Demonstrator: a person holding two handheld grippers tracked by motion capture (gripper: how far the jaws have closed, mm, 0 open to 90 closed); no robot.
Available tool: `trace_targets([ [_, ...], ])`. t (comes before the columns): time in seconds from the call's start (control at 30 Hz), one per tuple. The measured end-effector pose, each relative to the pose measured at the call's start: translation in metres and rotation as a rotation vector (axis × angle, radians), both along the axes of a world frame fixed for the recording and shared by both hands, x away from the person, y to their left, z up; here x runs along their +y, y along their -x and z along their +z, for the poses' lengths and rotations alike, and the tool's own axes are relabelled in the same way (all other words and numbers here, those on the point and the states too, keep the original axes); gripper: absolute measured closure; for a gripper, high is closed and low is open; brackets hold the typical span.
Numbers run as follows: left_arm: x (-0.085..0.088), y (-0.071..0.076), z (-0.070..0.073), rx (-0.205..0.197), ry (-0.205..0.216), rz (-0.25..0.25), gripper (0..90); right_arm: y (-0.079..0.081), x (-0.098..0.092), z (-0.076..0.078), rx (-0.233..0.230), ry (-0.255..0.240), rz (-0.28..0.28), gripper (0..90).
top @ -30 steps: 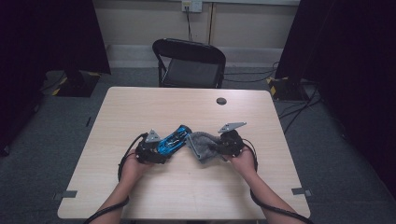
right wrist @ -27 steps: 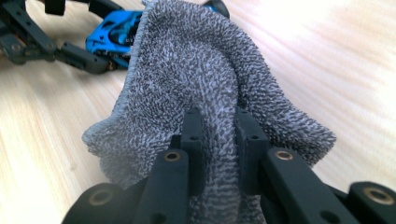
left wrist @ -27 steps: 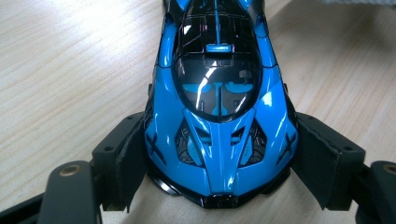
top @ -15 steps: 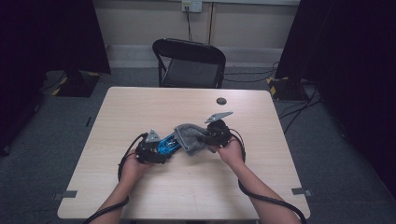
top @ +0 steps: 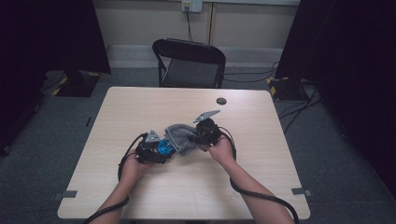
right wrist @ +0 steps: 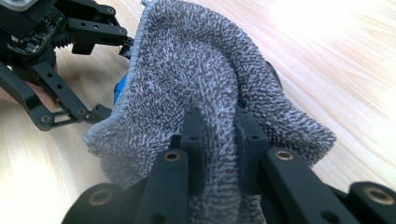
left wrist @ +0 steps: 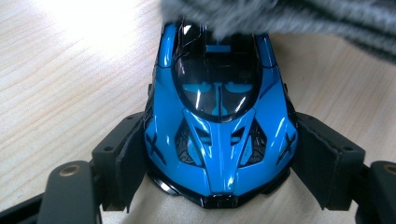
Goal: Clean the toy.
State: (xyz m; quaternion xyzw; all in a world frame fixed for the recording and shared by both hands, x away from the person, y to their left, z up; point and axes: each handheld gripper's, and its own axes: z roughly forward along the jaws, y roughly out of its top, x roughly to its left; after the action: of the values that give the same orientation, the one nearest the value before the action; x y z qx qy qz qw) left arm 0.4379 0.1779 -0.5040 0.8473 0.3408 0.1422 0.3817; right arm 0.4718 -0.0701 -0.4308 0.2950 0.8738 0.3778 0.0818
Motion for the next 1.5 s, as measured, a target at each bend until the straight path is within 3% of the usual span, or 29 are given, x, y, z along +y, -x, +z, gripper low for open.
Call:
trace_targets([
  [0.37,0.000,0.000,0.000,0.000,-0.001,-0.001,23.9,0.001,0.032,-0.008,0.000,0.021,0.057,76.9],
  [0.57,0.000,0.000,0.000,0.001,-0.001,-0.001,23.9,0.003,0.054,-0.014,-0.003,0.061,0.090,76.7],
  [0.93,0.000,0.000,0.000,-0.004,-0.008,-0.002,24.0,0.004,0.074,-0.026,-0.003,0.082,0.120,76.7],
  [1.2,0.000,0.000,0.000,0.000,0.000,0.001,23.9,-0.002,0.068,-0.022,0.012,0.077,0.094,76.9],
  [1.27,0.000,0.000,0.000,0.000,0.000,0.000,23.9,-0.003,0.066,-0.021,-0.003,0.092,0.088,76.9],
  [1.3,0.000,0.000,0.000,0.001,0.000,0.001,24.0,-0.005,0.064,-0.018,-0.022,0.120,0.068,76.9],
  [1.5,0.000,-0.001,0.000,0.002,-0.004,-0.003,24.0,-0.021,0.051,-0.019,-0.003,0.105,0.011,76.9],
])
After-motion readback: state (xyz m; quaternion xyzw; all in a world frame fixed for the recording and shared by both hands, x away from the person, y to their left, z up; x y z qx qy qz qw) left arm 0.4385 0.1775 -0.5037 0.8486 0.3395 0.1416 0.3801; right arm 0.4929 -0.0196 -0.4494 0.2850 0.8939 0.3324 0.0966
